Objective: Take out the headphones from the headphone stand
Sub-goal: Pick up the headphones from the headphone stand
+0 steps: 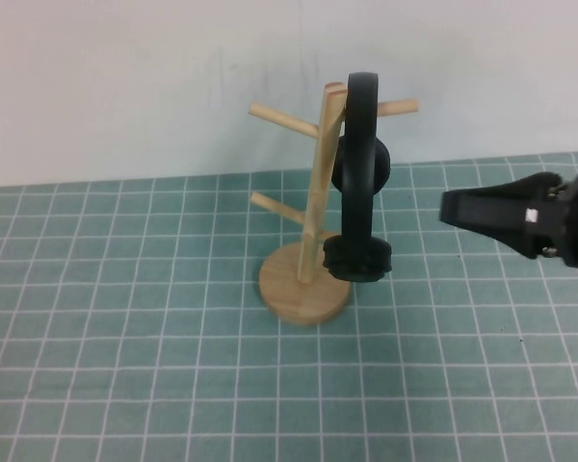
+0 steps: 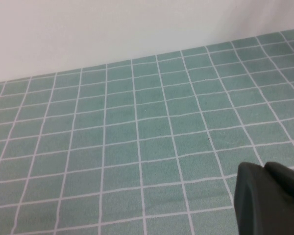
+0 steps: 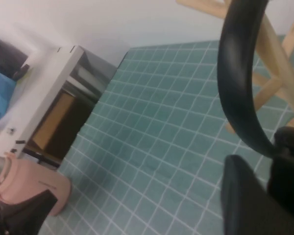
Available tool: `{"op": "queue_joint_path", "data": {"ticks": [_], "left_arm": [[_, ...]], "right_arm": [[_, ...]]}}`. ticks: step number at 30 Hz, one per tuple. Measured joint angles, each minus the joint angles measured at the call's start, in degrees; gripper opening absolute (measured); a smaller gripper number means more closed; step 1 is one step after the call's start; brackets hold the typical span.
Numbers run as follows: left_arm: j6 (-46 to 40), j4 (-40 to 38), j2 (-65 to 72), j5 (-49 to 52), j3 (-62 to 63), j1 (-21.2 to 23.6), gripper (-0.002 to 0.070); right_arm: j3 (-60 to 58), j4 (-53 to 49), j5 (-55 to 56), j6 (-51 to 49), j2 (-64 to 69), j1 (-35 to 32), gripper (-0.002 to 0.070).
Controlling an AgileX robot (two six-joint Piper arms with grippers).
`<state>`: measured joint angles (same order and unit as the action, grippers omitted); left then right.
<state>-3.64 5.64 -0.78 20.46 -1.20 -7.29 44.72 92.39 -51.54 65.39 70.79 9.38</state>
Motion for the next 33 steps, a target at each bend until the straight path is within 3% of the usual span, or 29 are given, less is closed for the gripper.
{"op": "queue_joint_path", "data": {"ticks": [3, 5, 18, 25, 30, 33], "left_arm": [[0.0, 0.0, 0.0, 0.0, 0.0, 0.0, -0.0007], [0.0, 0.0, 0.0, 0.0, 0.0, 0.0, -0.0007], [0.0, 0.0, 0.0, 0.0, 0.0, 0.0, -0.0007], [0.0, 0.0, 0.0, 0.0, 0.0, 0.0, -0.0007], [0.0, 0.0, 0.0, 0.0, 0.0, 0.0, -0.0007], [0.0, 0.0, 0.0, 0.0, 0.0, 0.0, -0.0007]], "right_arm": [[0.7, 1.6, -0.1, 0.0, 2.8, 0.0, 0.0463], [2.4, 0.0, -0.3, 0.1, 4.6, 0.0, 0.0508], [13.8, -5.0, -5.9, 1.5, 16.0, 0.3, 0.0505], [19.2, -5.0, -5.4, 4.0, 20.4, 6.2, 0.0505], [22.9, -4.8, 1.3, 4.0, 23.3, 10.5, 0.0502], [23.7, -4.0, 3.0, 4.0, 24.5, 11.1, 0.0406]]}}
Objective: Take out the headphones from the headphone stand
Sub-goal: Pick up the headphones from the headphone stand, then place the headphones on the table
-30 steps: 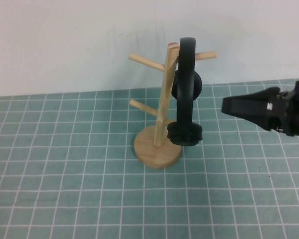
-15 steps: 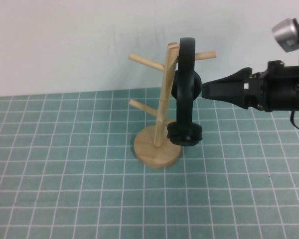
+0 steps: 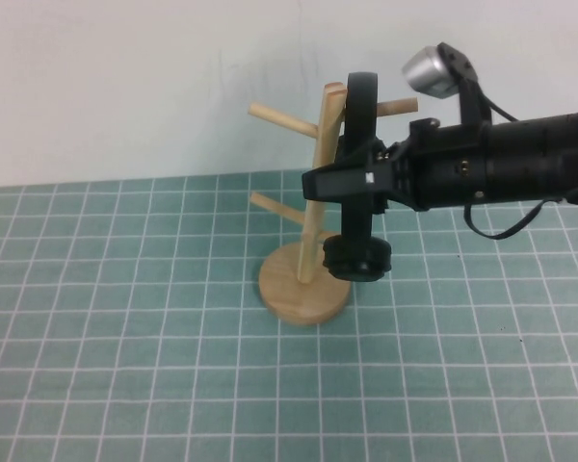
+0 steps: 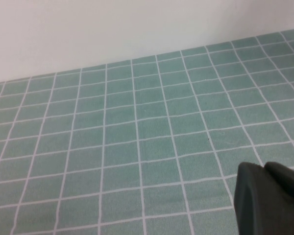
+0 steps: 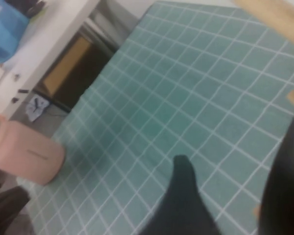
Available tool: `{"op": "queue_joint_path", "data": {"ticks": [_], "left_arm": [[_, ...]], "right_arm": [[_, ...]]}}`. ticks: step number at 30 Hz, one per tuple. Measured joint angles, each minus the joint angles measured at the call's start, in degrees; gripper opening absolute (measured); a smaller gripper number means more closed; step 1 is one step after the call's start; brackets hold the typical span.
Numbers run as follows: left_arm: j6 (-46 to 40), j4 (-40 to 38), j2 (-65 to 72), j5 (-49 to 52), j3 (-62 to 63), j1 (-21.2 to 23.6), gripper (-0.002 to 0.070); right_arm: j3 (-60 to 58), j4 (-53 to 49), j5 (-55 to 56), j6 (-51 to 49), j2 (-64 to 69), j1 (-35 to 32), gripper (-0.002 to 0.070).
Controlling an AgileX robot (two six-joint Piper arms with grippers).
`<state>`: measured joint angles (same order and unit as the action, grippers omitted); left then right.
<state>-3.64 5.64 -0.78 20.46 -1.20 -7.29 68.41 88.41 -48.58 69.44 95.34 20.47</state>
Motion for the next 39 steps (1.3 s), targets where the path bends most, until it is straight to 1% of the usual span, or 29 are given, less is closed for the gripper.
{"op": "queue_joint_path", "data": {"ticks": [3, 5, 10, 15, 22, 27, 33, 36, 39], "left_arm": [[0.0, 0.0, 0.0, 0.0, 0.0, 0.0, -0.0007], [0.0, 0.0, 0.0, 0.0, 0.0, 0.0, -0.0007], [0.0, 0.0, 0.0, 0.0, 0.0, 0.0, -0.0007], [0.0, 0.0, 0.0, 0.0, 0.0, 0.0, -0.0007], [0.0, 0.0, 0.0, 0.0, 0.0, 0.0, -0.0007], [0.0, 0.0, 0.0, 0.0, 0.0, 0.0, -0.0007], [0.0, 0.0, 0.0, 0.0, 0.0, 0.0, -0.0007], [0.0, 0.0, 0.0, 0.0, 0.0, 0.0, -0.0007], [0.0, 0.0, 0.0, 0.0, 0.0, 0.0, -0.0007]], "right_arm": [[0.0, -0.1, -0.4, -0.6, 0.0, 0.0, 0.0176], [0.4, 0.0, -1.9, -0.6, 0.0, 0.0, -0.0001], [0.8, 0.2, -5.5, -0.6, 0.0, 0.0, -0.0003], [0.8, 4.3, -9.3, -0.9, -0.1, 0.0, -0.0003], [0.8, 4.2, -8.0, -0.9, -5.1, -0.3, -0.0003], [0.8, 1.9, -7.8, -6.1, -9.7, -2.9, -0.0003], [0.8, -9.7, -7.1, -14.3, -17.4, -8.1, -0.0003], [0.8, -20.2, -4.0, -24.0, -20.1, -9.8, -0.0003], [0.8, -33.0, -5.3, -36.0, -20.8, -10.0, -0.0003]]}}
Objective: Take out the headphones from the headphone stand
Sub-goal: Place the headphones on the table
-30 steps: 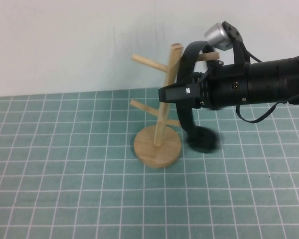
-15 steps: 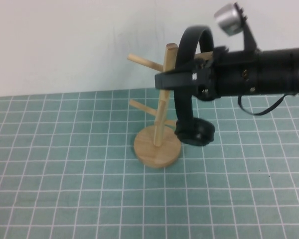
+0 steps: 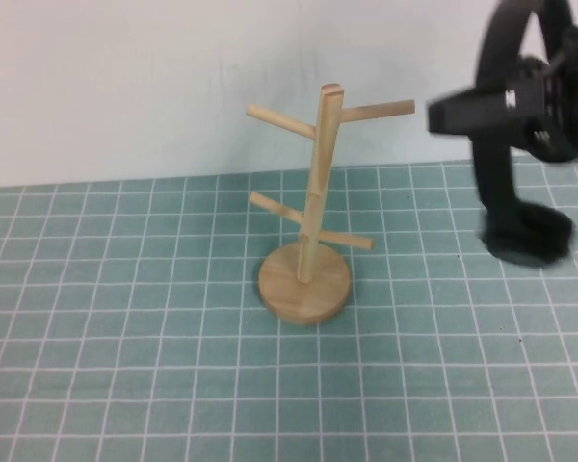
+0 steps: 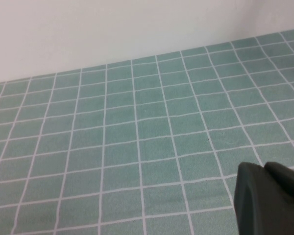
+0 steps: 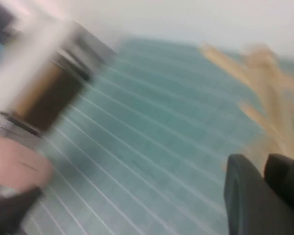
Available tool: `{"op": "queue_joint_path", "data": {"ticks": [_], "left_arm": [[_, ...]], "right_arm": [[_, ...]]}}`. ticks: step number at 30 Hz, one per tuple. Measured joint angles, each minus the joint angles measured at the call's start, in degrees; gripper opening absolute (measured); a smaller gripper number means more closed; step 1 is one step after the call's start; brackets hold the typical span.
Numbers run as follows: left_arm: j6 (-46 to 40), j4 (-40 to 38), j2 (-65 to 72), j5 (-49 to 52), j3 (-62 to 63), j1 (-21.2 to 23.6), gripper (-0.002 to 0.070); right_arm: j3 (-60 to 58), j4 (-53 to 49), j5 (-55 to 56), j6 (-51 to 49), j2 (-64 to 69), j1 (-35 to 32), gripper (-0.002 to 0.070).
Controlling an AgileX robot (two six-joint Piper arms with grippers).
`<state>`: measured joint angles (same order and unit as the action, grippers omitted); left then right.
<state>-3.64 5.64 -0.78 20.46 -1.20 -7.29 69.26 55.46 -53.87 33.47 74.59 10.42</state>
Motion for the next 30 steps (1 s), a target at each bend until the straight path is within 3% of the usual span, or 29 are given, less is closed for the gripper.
{"op": "queue_joint_path", "data": {"ticks": [6, 14, 23, 30], "left_arm": [[0.0, 0.0, 0.0, 0.0, 0.0, 0.0, -0.0007], [0.0, 0.0, 0.0, 0.0, 0.0, 0.0, -0.0007], [0.0, 0.0, 0.0, 0.0, 0.0, 0.0, -0.0007], [0.0, 0.0, 0.0, 0.0, 0.0, 0.0, -0.0007]], "right_arm": [[-3.9, -10.5, -3.7, -8.7, 1.5, 0.0, -0.0003], [-14.3, -8.0, 5.5, -15.3, 7.8, 1.1, -0.0002], [-14.3, -10.1, 25.0, -25.7, 20.2, 9.2, -0.0002], [-14.1, -10.6, 28.4, -28.6, 29.4, 9.7, -0.0002]]}}
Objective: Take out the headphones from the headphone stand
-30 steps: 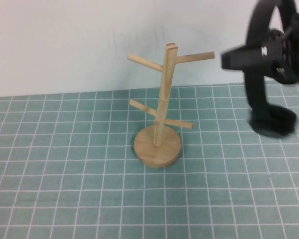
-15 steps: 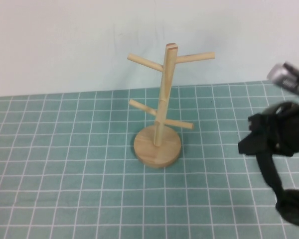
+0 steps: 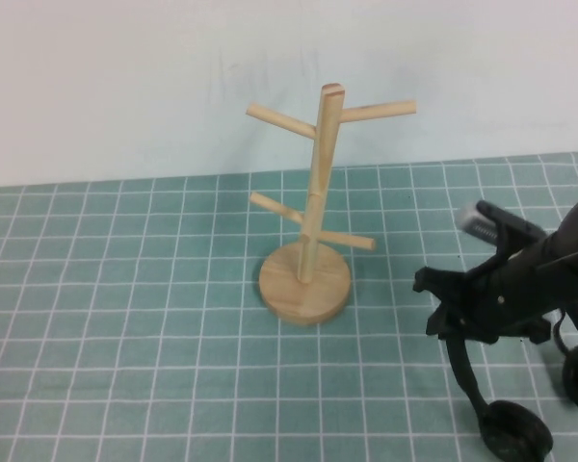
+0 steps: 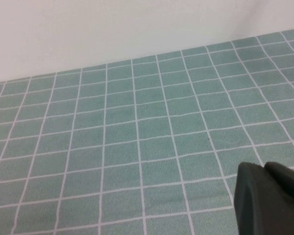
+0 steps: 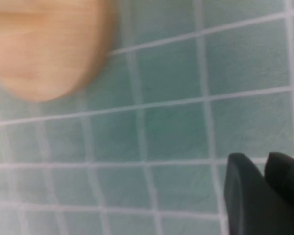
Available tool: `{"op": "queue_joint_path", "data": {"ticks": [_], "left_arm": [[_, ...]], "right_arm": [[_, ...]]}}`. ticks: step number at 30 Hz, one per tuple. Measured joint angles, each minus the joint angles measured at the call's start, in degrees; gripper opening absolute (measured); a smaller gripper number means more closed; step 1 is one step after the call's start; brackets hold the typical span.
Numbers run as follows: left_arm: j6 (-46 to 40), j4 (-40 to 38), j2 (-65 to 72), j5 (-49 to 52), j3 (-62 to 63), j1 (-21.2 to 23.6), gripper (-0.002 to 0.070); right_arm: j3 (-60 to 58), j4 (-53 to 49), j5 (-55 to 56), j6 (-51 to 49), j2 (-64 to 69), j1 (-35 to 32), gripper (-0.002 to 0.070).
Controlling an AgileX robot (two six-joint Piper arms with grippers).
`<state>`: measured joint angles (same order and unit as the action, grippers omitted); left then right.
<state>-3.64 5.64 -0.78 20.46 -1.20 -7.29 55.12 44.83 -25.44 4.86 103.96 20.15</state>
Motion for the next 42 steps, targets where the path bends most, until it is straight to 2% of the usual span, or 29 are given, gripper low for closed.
{"op": "queue_joint_path", "data": {"ticks": [3, 5, 7, 10, 12, 14, 17, 21, 24, 27, 34, 42], "left_arm": [[0.0, 0.0, 0.0, 0.0, 0.0, 0.0, -0.0007], [0.0, 0.0, 0.0, 0.0, 0.0, 0.0, -0.0007], [0.0, 0.0, 0.0, 0.0, 0.0, 0.0, -0.0007], [0.0, 0.0, 0.0, 0.0, 0.0, 0.0, -0.0007], [0.0, 0.0, 0.0, 0.0, 0.0, 0.0, -0.0007], [0.0, 0.0, 0.0, 0.0, 0.0, 0.0, -0.0007], [0.0, 0.0, 0.0, 0.0, 0.0, 0.0, -0.0007], [0.0, 0.0, 0.0, 0.0, 0.0, 0.0, -0.0007], [0.0, 0.0, 0.0, 0.0, 0.0, 0.0, -0.0007], [0.0, 0.0, 0.0, 0.0, 0.0, 0.0, -0.0007], [0.0, 0.0, 0.0, 0.0, 0.0, 0.0, -0.0007], [0.0, 0.0, 0.0, 0.0, 0.0, 0.0, -0.0007]], "right_arm": [[0.0, 2.3, 1.4, -0.4, 2.2, 0.0, 0.0001], [0.1, 2.6, 2.1, 0.8, 2.6, 0.0, 0.0037], [0.7, 2.5, 2.5, 2.6, 2.8, 0.0, 0.0117], [2.3, 1.7, 1.9, 6.0, 2.7, 0.0, 0.0302], [4.3, -2.7, -0.4, 7.0, 2.3, -0.1, 0.0408], [7.1, -11.0, -4.2, 7.0, 1.4, -0.1, 0.0432], [11.9, -25.9, -12.9, 3.2, -1.1, -0.1, 0.0405], [18.9, -43.6, -27.0, -4.9, -6.0, -0.1, 0.0305], [23.5, -50.3, -35.5, -6.6, -10.6, -0.1, 0.016], [25.3, -51.6, -37.4, -8.4, -17.0, -0.1, -0.0007], [23.0, -47.7, -36.4, -10.0, -34.2, 0.0, -0.0006], [6.4, -46.8, -34.3, -10.1, -53.1, 0.0, -0.0006]]}}
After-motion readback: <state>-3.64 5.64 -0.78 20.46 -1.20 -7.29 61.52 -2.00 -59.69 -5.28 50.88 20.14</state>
